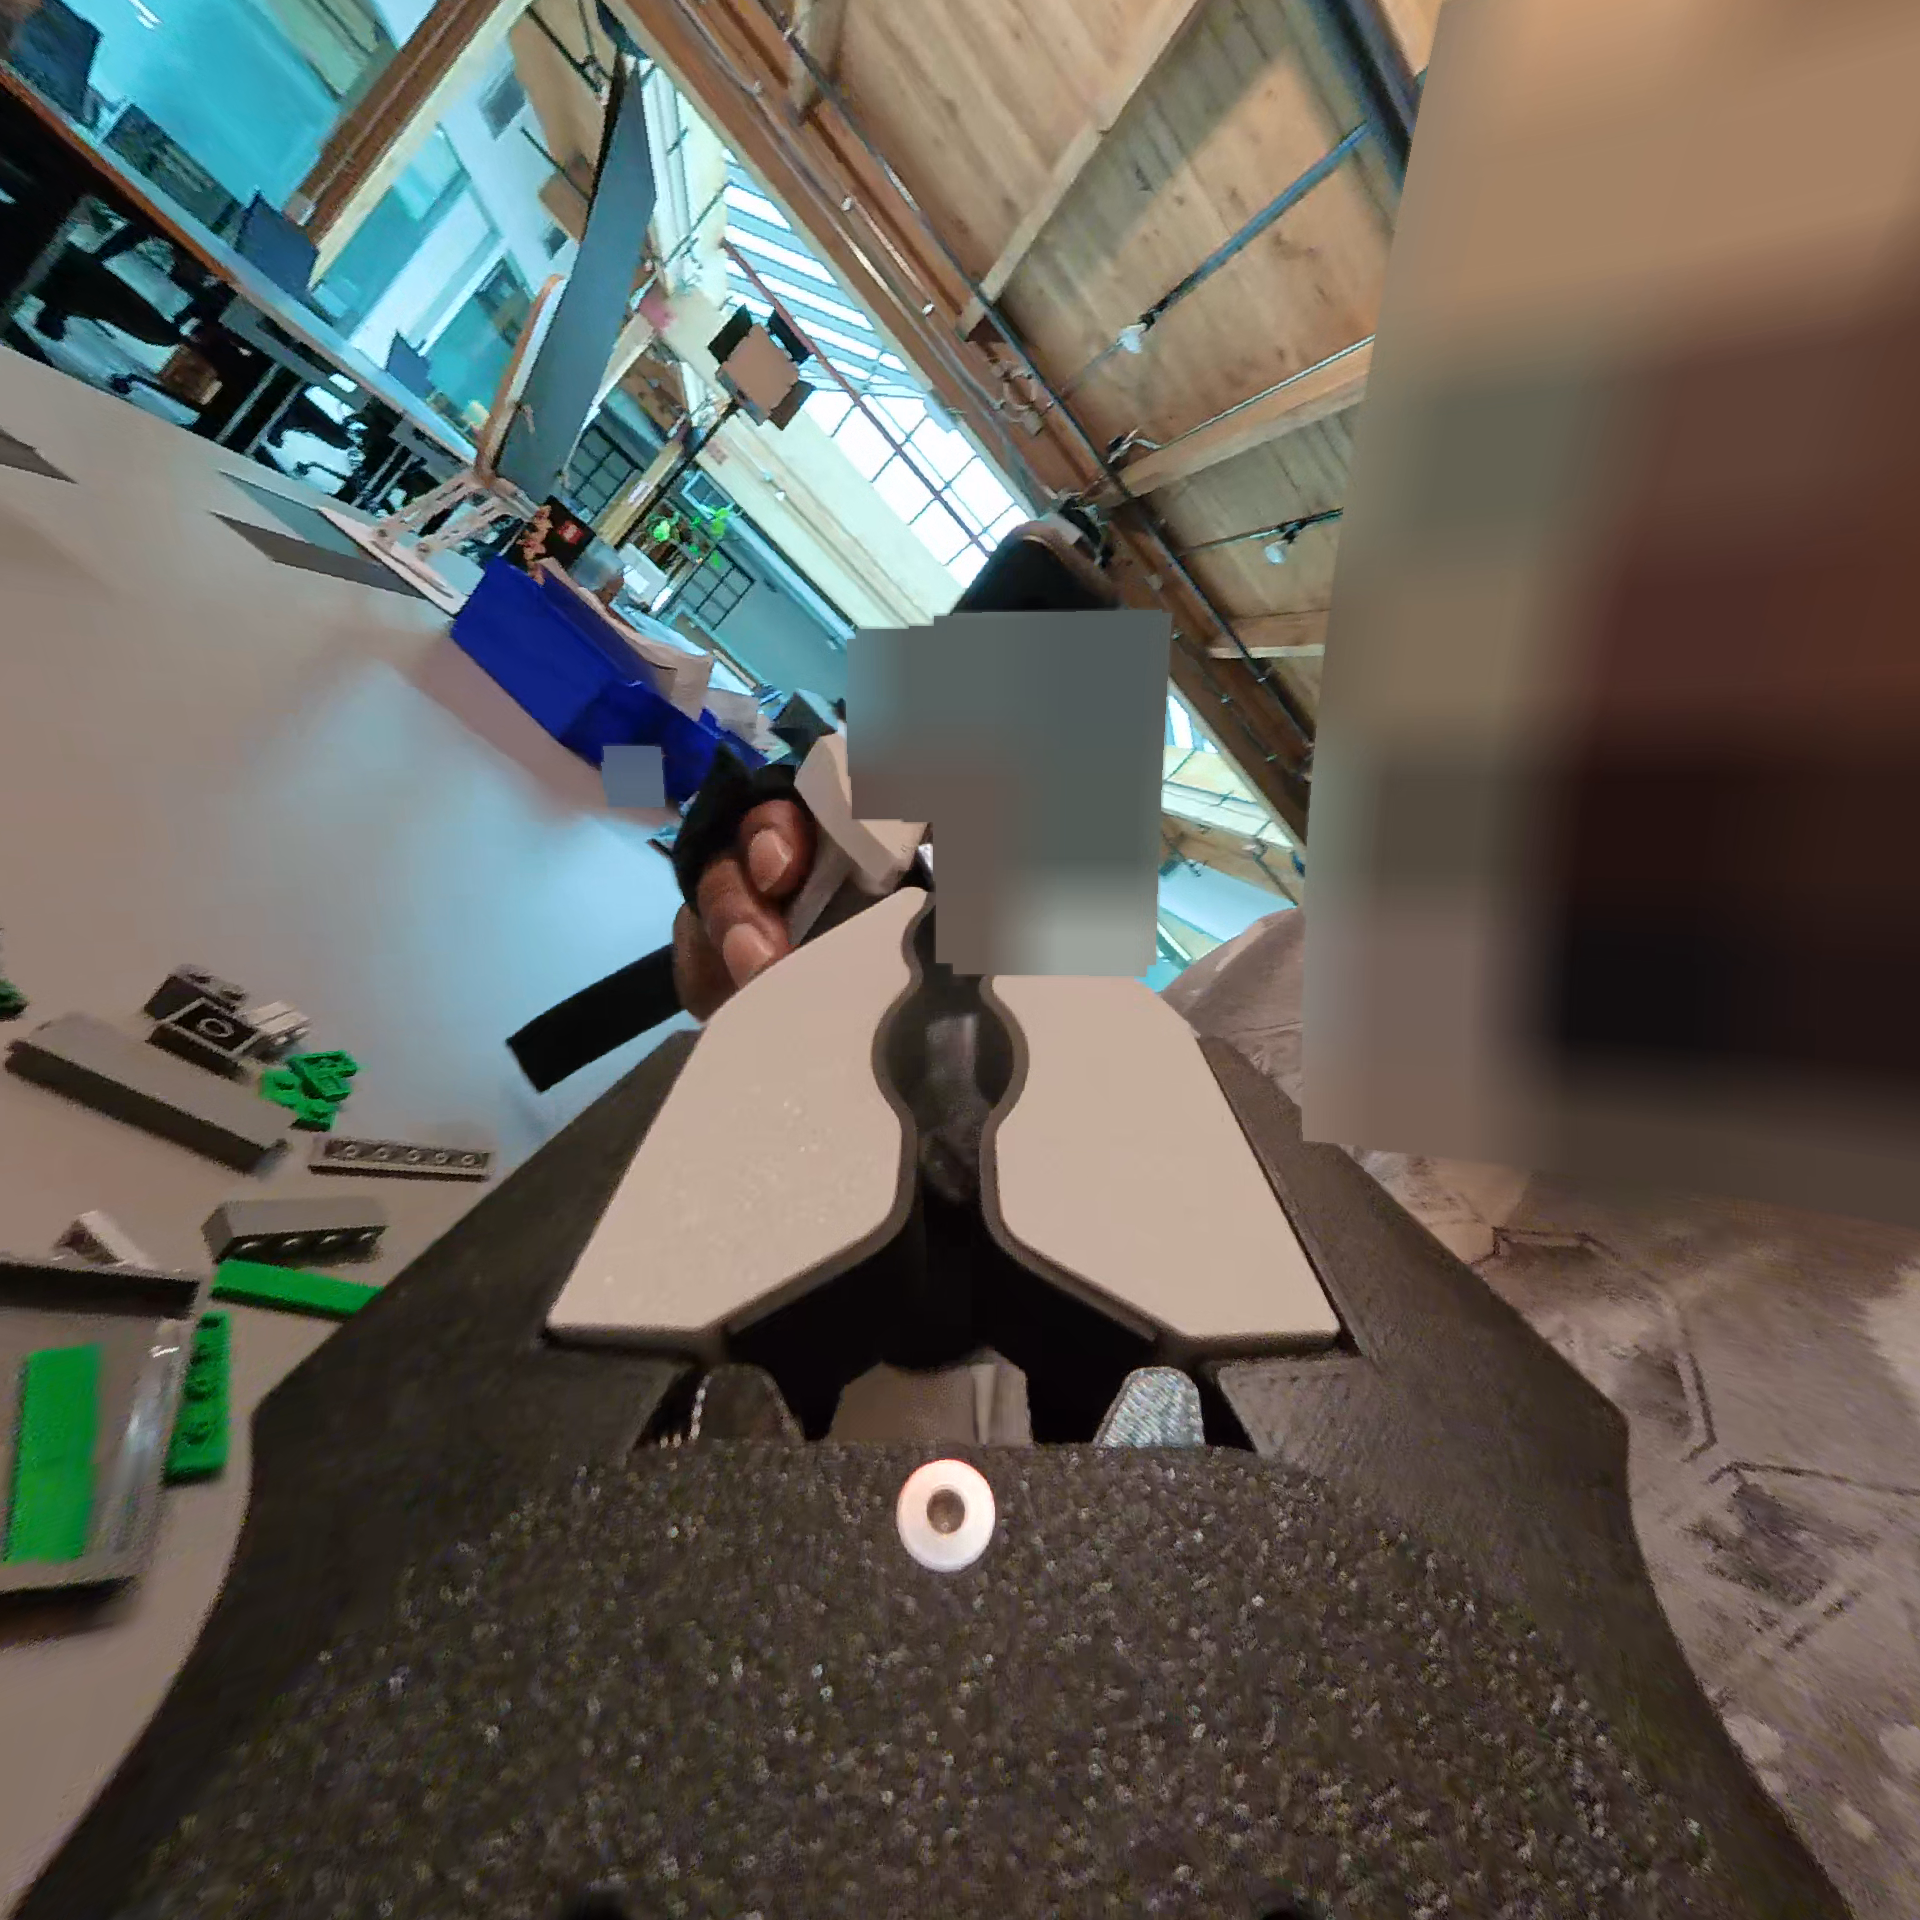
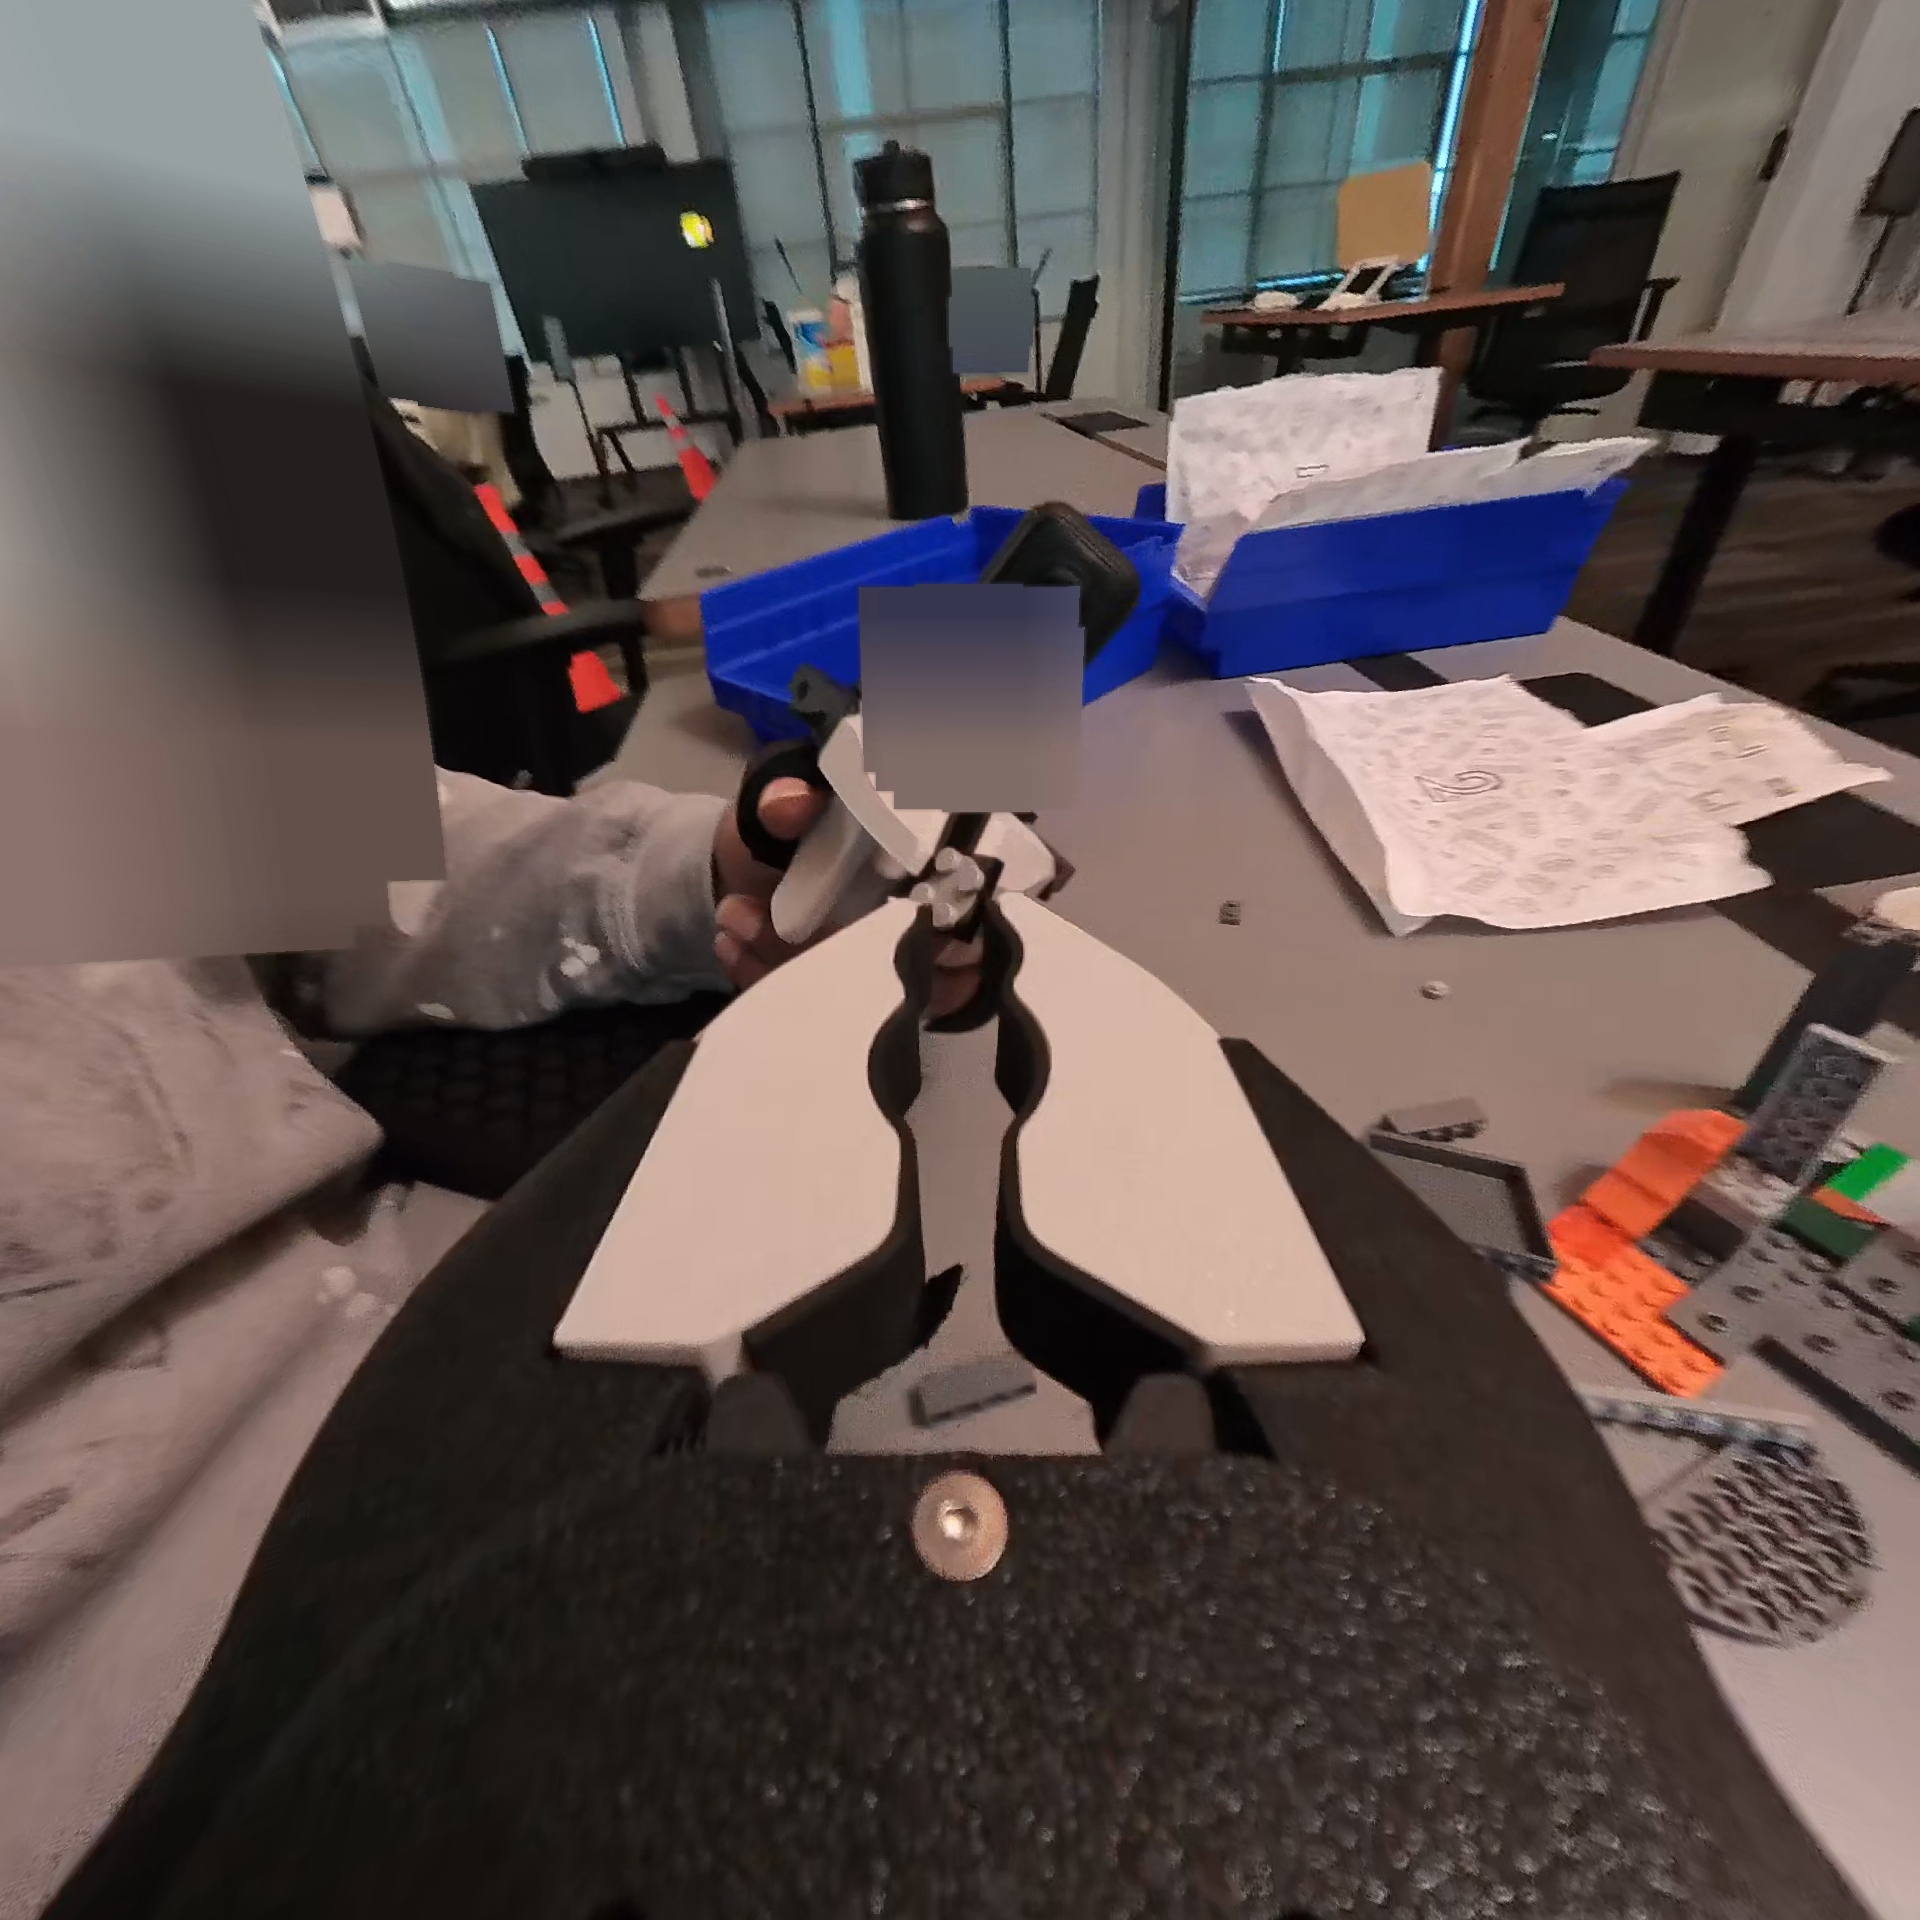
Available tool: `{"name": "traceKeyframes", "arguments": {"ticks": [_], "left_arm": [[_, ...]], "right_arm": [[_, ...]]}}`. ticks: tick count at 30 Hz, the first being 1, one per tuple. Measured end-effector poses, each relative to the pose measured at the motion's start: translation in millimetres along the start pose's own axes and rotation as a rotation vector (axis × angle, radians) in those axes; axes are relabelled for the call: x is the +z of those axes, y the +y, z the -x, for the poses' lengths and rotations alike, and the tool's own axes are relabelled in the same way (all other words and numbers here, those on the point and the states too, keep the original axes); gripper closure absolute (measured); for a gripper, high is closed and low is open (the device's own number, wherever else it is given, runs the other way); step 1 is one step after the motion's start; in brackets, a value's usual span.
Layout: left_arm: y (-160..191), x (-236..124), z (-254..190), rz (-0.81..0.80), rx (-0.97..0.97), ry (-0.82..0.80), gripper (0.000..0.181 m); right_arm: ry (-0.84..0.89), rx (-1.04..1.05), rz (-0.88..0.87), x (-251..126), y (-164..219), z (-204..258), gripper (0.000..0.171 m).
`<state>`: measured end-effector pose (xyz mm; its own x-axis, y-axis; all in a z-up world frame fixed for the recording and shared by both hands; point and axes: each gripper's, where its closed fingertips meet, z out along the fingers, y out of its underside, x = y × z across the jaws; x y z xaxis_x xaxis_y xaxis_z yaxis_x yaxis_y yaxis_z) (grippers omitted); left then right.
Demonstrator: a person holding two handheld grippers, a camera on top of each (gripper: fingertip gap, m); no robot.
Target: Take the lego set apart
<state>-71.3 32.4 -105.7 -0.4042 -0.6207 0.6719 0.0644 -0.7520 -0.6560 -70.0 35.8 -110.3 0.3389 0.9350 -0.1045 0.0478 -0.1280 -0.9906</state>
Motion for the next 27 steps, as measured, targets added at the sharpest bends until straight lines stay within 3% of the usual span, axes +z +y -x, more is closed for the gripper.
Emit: {"name": "traceKeyframes", "arguments": {"ticks": [10,27], "left_arm": [[-0.7,3.0,-8.9,-0.016,-0.011,0.060,0.178],[2.4,3.5,-9.3,0.006,0.082,0.017,0.174]], "right_arm": [[-0.191,0.286,-0.083,-0.4,-8.2,10.0,0.163],[-0.370,0.608,-0.096,0.3,-5.8,7.4,0.167]]}}
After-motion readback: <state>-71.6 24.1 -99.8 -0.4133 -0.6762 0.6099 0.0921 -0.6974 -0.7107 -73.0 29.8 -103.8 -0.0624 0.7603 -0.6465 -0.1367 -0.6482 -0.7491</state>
